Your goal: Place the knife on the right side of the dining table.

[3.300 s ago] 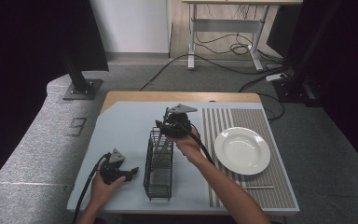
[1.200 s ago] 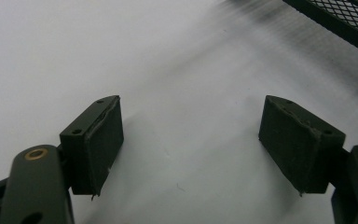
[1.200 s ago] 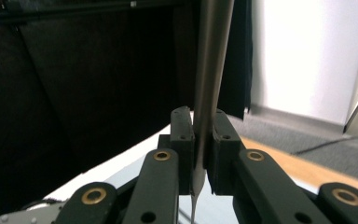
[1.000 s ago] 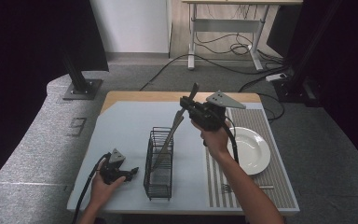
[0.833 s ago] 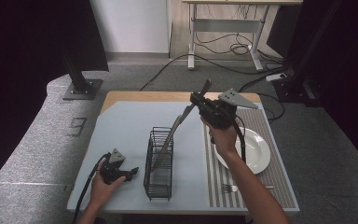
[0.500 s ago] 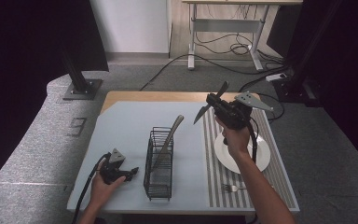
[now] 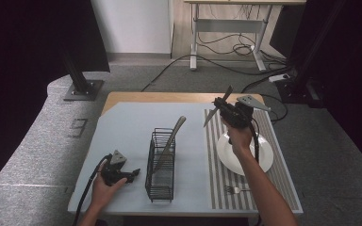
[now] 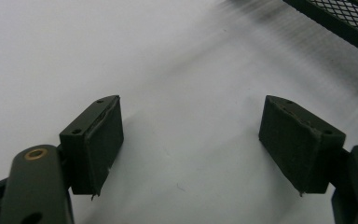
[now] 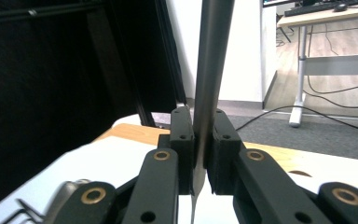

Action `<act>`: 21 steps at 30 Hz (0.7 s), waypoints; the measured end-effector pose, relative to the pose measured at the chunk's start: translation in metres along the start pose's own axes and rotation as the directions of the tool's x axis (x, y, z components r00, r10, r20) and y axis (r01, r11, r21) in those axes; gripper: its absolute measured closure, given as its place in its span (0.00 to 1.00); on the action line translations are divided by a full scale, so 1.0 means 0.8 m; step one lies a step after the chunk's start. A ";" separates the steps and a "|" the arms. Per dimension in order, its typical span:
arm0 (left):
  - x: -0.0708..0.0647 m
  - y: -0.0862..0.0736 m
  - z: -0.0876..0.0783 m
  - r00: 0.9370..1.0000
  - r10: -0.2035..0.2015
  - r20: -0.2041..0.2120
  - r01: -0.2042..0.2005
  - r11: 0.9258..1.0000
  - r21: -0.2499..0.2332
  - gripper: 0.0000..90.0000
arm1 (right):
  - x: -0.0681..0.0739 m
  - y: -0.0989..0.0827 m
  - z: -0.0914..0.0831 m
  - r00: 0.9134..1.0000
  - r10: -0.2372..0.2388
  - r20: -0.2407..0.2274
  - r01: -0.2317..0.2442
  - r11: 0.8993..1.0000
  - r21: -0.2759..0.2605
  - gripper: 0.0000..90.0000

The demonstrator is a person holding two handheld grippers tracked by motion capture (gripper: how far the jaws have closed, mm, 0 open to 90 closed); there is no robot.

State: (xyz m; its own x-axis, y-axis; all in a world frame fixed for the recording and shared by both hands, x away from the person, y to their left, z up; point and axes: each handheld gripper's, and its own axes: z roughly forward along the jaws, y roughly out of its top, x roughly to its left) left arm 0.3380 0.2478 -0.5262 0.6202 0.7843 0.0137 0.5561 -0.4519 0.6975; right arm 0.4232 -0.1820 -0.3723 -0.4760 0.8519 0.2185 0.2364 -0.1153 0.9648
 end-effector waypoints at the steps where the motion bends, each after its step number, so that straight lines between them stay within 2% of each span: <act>1: 0.000 0.000 0.000 1.000 -0.001 0.000 0.001 1.000 -0.001 0.23 | -0.003 -0.002 0.004 1.000 -0.007 0.008 0.007 1.000 0.006 0.92; 5: 0.000 0.000 0.000 1.000 -0.001 0.000 0.001 1.000 -0.001 0.23 | -0.014 -0.006 0.016 0.999 0.003 0.038 -0.004 1.000 0.015 0.92; 8: 0.000 0.000 0.000 1.000 0.000 0.000 0.000 1.000 0.000 0.23 | -0.027 -0.011 0.025 0.999 0.025 0.034 -0.026 0.999 0.033 0.92; 12: 0.000 0.000 0.000 1.000 0.000 0.000 0.000 1.000 0.000 0.23 | -0.040 -0.021 0.034 0.998 0.012 0.063 -0.016 0.999 0.051 0.92; 21: 0.000 0.000 0.000 1.000 0.000 0.000 0.000 1.000 0.000 0.23 | -0.071 -0.039 0.050 0.994 0.025 0.105 -0.035 0.996 0.086 0.92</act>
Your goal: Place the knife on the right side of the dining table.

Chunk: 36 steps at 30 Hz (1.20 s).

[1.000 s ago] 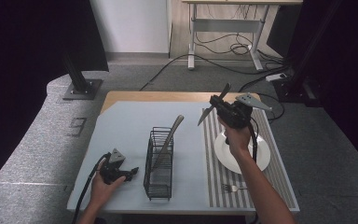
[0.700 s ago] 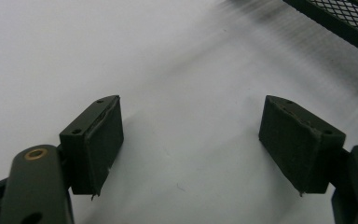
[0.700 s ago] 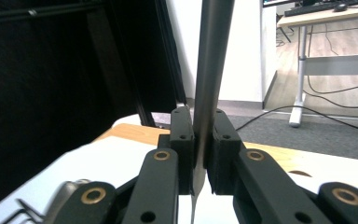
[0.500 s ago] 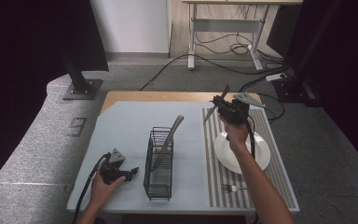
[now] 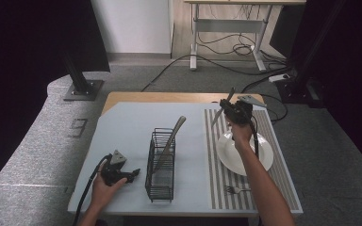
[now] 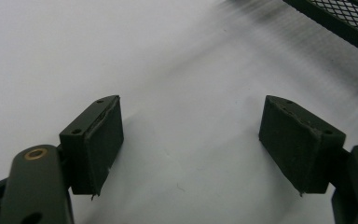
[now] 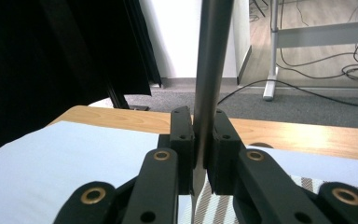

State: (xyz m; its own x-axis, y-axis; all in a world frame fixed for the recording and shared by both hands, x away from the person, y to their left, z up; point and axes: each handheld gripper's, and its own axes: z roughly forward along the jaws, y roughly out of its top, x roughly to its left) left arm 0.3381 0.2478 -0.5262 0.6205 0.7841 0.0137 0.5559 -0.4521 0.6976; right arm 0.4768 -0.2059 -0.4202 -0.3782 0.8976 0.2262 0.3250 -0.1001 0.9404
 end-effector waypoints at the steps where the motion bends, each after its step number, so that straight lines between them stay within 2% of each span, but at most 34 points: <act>1: 0.000 0.000 0.000 1.000 0.000 0.000 0.000 1.000 0.000 0.23 | -0.004 -0.001 0.002 1.000 0.005 0.001 -0.005 1.000 0.000 0.92; 6: 0.000 0.000 0.000 1.000 0.000 0.001 0.000 1.000 0.000 0.23 | -0.019 -0.003 0.010 0.999 0.043 -0.001 -0.043 0.999 -0.015 0.92; 10: 0.000 0.000 0.000 1.000 -0.001 0.000 0.001 1.000 0.000 0.23 | -0.028 -0.007 0.019 0.998 0.050 0.025 -0.050 0.999 -0.011 0.92; 17: 0.000 0.000 0.000 1.000 -0.001 0.001 0.001 1.000 -0.001 0.23 | -0.041 -0.013 0.028 0.997 0.063 0.037 -0.062 0.998 -0.015 0.92; 25: 0.000 0.000 0.000 1.000 -0.001 0.000 0.001 1.000 0.000 0.23 | -0.046 -0.014 0.030 0.996 0.075 0.048 -0.074 0.997 -0.024 0.91; 31: 0.000 0.000 0.000 1.000 -0.001 0.001 0.001 1.000 0.000 0.23 | -0.058 -0.016 0.026 0.995 0.072 0.072 -0.072 0.997 -0.008 0.89; 36: 0.000 0.000 0.000 1.000 -0.001 0.001 0.001 1.000 0.000 0.23 | -0.069 -0.019 0.021 0.991 0.117 0.069 -0.116 0.993 -0.010 0.89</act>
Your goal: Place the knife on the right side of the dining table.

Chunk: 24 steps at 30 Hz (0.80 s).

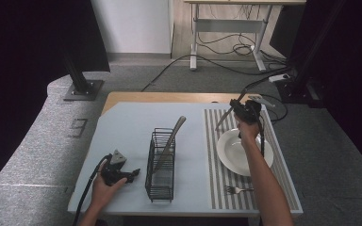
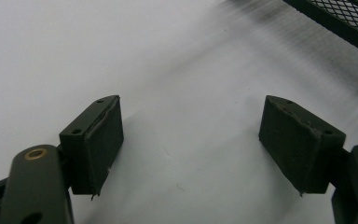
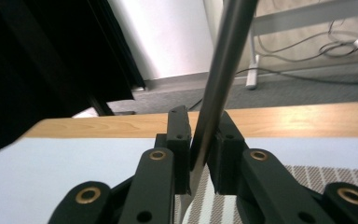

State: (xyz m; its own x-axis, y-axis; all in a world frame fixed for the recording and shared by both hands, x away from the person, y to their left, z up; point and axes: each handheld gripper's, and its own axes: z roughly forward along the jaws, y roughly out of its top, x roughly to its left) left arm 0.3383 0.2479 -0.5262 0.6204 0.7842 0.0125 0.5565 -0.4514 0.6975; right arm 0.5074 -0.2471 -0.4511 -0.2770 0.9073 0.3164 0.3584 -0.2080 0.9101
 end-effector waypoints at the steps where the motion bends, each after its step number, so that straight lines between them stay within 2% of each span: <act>1: 0.000 0.000 0.000 1.000 0.000 0.000 0.000 1.000 0.000 0.23 | -0.002 0.000 -0.001 1.000 0.018 -0.011 -0.018 1.000 0.001 0.90; 4: 0.000 0.000 0.000 1.000 0.000 0.000 0.000 1.000 0.000 0.23 | -0.002 0.000 0.000 0.997 0.073 -0.036 -0.074 0.997 -0.010 0.92; 5: 0.000 0.000 0.000 1.000 0.000 0.000 0.000 1.000 0.000 0.23 | -0.001 0.001 0.000 0.997 0.074 -0.035 -0.074 0.997 -0.020 0.92; 8: 0.000 0.000 0.000 1.000 0.000 0.000 0.000 1.000 0.000 0.23 | 0.007 0.002 0.004 0.999 0.026 -0.030 -0.028 0.999 -0.045 0.92; 12: 0.000 0.000 0.000 1.000 0.000 0.000 0.000 1.000 0.000 0.23 | 0.009 0.000 0.008 0.999 0.020 -0.037 -0.023 0.997 -0.069 0.92; 17: 0.000 0.000 0.000 1.000 0.000 0.000 0.000 1.000 0.000 0.23 | 0.003 -0.003 0.013 0.998 0.043 -0.035 -0.046 0.997 -0.067 0.92; 21: 0.000 0.000 0.000 1.000 0.000 0.000 0.000 1.000 0.000 0.23 | -0.008 -0.003 0.010 0.999 0.042 0.000 -0.041 0.998 -0.049 0.89; 24: 0.000 0.000 0.000 1.000 0.000 0.000 0.000 1.000 0.000 0.23 | -0.019 -0.003 0.008 0.998 0.058 0.018 -0.058 0.998 -0.035 0.88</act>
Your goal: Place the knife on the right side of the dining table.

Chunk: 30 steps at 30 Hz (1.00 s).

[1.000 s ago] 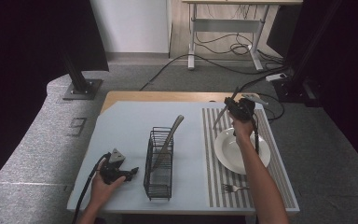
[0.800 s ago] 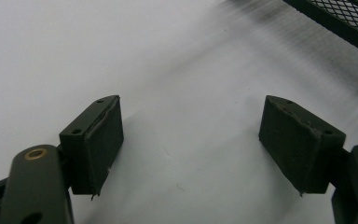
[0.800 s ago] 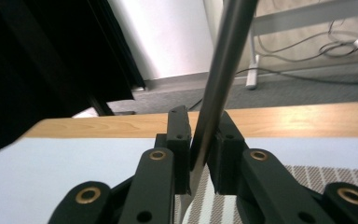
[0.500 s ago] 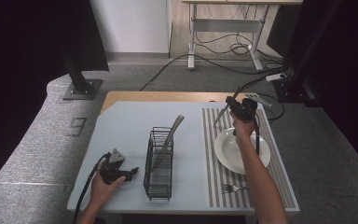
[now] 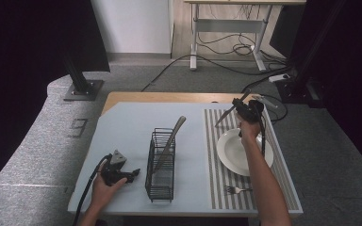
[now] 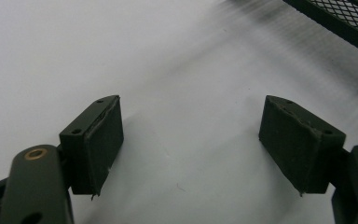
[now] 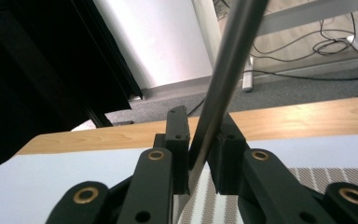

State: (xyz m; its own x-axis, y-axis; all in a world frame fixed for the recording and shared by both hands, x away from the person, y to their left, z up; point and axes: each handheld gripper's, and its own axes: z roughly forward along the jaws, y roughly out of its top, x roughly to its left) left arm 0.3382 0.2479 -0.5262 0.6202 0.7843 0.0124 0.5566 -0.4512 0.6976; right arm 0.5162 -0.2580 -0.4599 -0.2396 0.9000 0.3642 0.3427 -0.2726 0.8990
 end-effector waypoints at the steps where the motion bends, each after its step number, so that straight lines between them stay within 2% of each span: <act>1: 0.000 0.000 0.000 1.000 0.001 0.000 -0.001 1.000 0.000 0.23 | -0.003 0.000 -0.001 1.000 0.000 0.005 0.000 1.000 0.007 0.87; 11: 0.000 0.000 0.000 1.000 0.001 0.000 -0.001 1.000 0.000 0.23 | -0.013 -0.004 -0.006 1.000 -0.016 0.018 0.016 1.000 0.017 0.85; 18: 0.000 0.000 0.000 1.000 0.001 -0.001 -0.001 1.000 0.000 0.23 | -0.026 -0.007 -0.008 0.998 0.019 0.065 -0.022 0.999 0.044 0.83; 22: 0.000 0.000 0.000 1.000 0.001 -0.001 -0.001 1.000 0.000 0.23 | -0.033 -0.010 -0.008 0.996 0.048 0.069 -0.051 0.998 0.045 0.82; 30: 0.000 0.000 0.000 1.000 0.001 -0.001 -0.001 1.000 0.000 0.23 | -0.045 -0.015 -0.006 0.994 0.060 0.088 -0.066 0.996 0.063 0.79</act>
State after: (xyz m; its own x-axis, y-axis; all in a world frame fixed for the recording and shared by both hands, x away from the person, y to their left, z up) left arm 0.3381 0.2478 -0.5262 0.6203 0.7843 0.0139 0.5558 -0.4519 0.6977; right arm 0.5163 -0.2890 -0.4823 -0.1380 0.9082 0.3952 0.4145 -0.3095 0.8558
